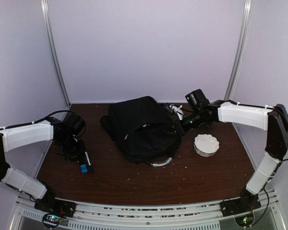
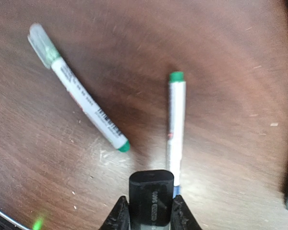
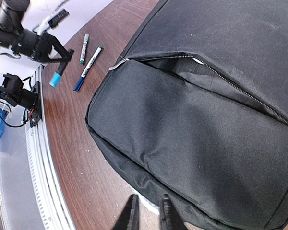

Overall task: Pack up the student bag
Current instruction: Pick up the pen at the center of the board, then pass from the left arm to the right, then place the pen in the upper front pocket of the bag.

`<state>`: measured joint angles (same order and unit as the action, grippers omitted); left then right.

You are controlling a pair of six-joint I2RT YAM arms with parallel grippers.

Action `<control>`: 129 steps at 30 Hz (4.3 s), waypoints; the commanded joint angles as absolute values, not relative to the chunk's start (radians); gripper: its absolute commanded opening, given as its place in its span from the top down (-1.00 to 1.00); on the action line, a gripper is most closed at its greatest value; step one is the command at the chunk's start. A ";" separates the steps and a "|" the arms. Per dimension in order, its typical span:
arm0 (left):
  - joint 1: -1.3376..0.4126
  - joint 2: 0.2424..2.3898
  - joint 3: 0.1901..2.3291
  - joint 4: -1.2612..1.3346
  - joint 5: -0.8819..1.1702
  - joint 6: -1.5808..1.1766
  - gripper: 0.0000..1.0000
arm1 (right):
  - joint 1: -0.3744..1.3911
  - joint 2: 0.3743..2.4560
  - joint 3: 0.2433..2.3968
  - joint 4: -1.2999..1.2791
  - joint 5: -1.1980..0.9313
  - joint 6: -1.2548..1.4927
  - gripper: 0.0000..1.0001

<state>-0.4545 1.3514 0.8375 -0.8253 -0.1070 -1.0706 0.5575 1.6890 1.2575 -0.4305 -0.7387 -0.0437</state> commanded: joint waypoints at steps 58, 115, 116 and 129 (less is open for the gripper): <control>-0.750 1.657 1.496 -0.340 -0.183 -1.042 -0.23 | 0.716 2.093 1.847 -0.244 -0.897 0.489 0.86; -0.735 1.766 1.477 -0.282 0.094 -0.431 -0.12 | 0.438 2.202 1.668 -0.359 -1.000 0.653 0.68; -0.735 1.766 1.476 -0.283 0.092 -0.431 -0.11 | 0.439 2.202 1.675 -0.359 -0.998 0.656 0.63; -0.736 1.750 1.459 -0.291 0.083 -0.420 -0.12 | 0.430 1.990 1.534 -0.561 -0.816 0.453 0.00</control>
<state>-0.7307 1.7912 1.4658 -0.3153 0.0860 -0.4217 0.4385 2.0758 1.5631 -0.4454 -0.9382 0.5701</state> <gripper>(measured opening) 0.563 0.479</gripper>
